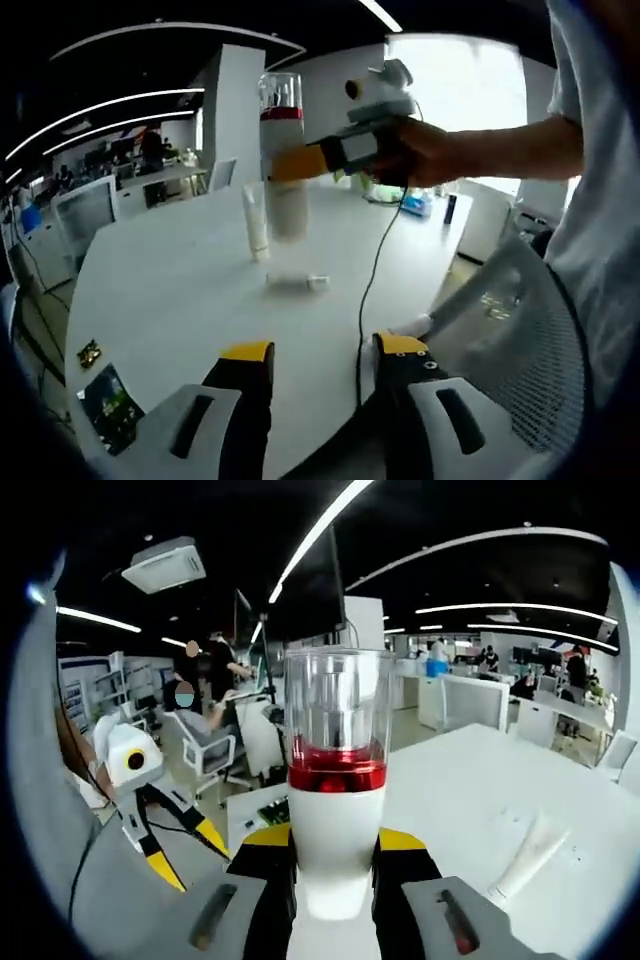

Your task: Arrange the skincare products in the storage area until every visible bottle or jar stands upright without overlapping.

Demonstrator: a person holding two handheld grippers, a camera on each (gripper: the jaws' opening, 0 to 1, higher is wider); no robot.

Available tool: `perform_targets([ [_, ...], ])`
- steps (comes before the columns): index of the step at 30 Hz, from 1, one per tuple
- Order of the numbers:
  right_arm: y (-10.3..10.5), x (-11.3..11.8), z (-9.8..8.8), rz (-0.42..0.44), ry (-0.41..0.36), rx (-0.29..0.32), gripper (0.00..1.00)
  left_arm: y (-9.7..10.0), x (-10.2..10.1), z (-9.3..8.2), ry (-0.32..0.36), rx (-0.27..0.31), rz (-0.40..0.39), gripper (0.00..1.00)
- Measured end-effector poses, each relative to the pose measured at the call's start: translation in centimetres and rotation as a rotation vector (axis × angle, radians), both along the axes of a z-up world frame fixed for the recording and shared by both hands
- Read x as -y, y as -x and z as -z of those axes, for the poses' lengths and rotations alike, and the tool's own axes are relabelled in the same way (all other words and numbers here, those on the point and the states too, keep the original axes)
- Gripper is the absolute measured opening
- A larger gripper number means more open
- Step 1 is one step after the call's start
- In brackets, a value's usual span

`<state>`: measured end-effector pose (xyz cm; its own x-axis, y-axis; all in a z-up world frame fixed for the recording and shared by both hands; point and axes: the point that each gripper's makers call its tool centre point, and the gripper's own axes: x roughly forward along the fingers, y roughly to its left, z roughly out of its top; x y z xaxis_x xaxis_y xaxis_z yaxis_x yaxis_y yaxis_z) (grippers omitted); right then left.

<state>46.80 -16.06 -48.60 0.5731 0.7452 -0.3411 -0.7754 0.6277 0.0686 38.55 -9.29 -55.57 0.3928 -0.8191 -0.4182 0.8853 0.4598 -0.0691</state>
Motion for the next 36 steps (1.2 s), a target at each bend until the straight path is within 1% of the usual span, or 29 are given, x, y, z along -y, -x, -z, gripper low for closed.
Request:
perform_targets([
  [1,0.9,-0.4,0.0,-0.020,0.005,0.008,0.21,0.0,0.1,-0.2,0.009,0.003,-0.002,0.42],
  [2,1.4,-0.6,0.0,-0.020,0.001,0.006,0.21,0.0,0.1,-0.3,0.016,-0.001,-0.003,0.43],
  [4,2.3,-1.1,0.1,-0.027,-0.017,0.000,0.21,0.1,0.4,-0.8,0.065,-0.032,-0.002,0.45],
  [8,3.7,-2.0,0.2,-0.032,-0.050,-0.012,0.21,0.4,0.8,-1.7,0.137,-0.055,0.001,0.58],
  [11,4.8,-2.9,0.4,-0.044,-0.076,-0.025,0.21,0.3,1.0,-2.0,0.148,-0.043,-0.001,0.65],
  [13,5.3,-3.4,0.6,-0.050,-0.083,-0.035,0.21,0.4,1.0,-1.8,0.143,-0.044,0.003,0.66],
  [14,5.7,-3.8,0.7,-0.055,-0.084,-0.039,0.21,0.6,1.1,-1.8,0.136,-0.036,0.013,0.67],
  [15,5.9,-4.0,0.8,-0.059,-0.085,-0.043,0.21,0.6,1.1,-1.7,0.129,-0.020,0.020,0.69],
  [16,6.2,-4.3,1.1,-0.063,-0.086,-0.053,0.21,0.6,1.2,-1.7,0.110,0.019,0.034,0.70],
  [17,6.4,-4.4,1.3,-0.065,-0.087,-0.057,0.21,0.6,1.3,-1.8,0.107,0.053,0.046,0.71],
  [18,6.6,-4.7,1.5,-0.068,-0.088,-0.062,0.21,0.6,1.5,-2.3,0.112,0.120,0.064,0.70],
  [19,6.8,-4.8,1.6,-0.068,-0.089,-0.065,0.21,0.8,1.7,-2.5,0.107,0.168,0.087,0.70],
  [21,7.2,-5.1,1.8,-0.067,-0.093,-0.072,0.21,1.4,2.1,-3.1,0.119,0.234,0.129,0.71],
  [22,7.4,-5.3,1.8,-0.067,-0.094,-0.076,0.21,1.4,2.2,-3.1,0.115,0.247,0.135,0.73],
  [23,7.7,-5.4,1.9,-0.068,-0.091,-0.079,0.21,1.4,2.1,-2.9,0.111,0.242,0.133,0.74],
  [24,7.8,-5.4,2.1,-0.071,-0.087,-0.082,0.21,1.4,2.1,-2.6,0.102,0.215,0.129,0.76],
  [25,8.2,-5.5,2.2,-0.077,-0.083,-0.083,0.21,1.3,2.1,-2.5,0.100,0.202,0.126,0.79],
  [28,8.8,-5.7,2.2,-0.089,-0.077,-0.086,0.21,1.2,2.1,-2.6,0.108,0.197,0.122,0.85],
  [29,9.0,-5.7,2.2,-0.092,-0.075,-0.086,0.21,1.4,2.3,-3.2,0.155,0.173,0.118,0.85],
  [31,9.3,-5.7,2.1,-0.098,-0.078,-0.088,0.21,2.0,2.7,-3.7,0.222,0.083,0.127,0.81],
  [33,9.8,-5.8,1.8,-0.112,-0.090,-0.088,0.21,2.0,2.7,-3.9,0.252,0.033,0.117,0.80],
  [36,10.4,-6.1,1.3,-0.138,-0.099,-0.081,0.22,2.3,2.8,-4.6,0.289,0.020,0.135,0.79],
])
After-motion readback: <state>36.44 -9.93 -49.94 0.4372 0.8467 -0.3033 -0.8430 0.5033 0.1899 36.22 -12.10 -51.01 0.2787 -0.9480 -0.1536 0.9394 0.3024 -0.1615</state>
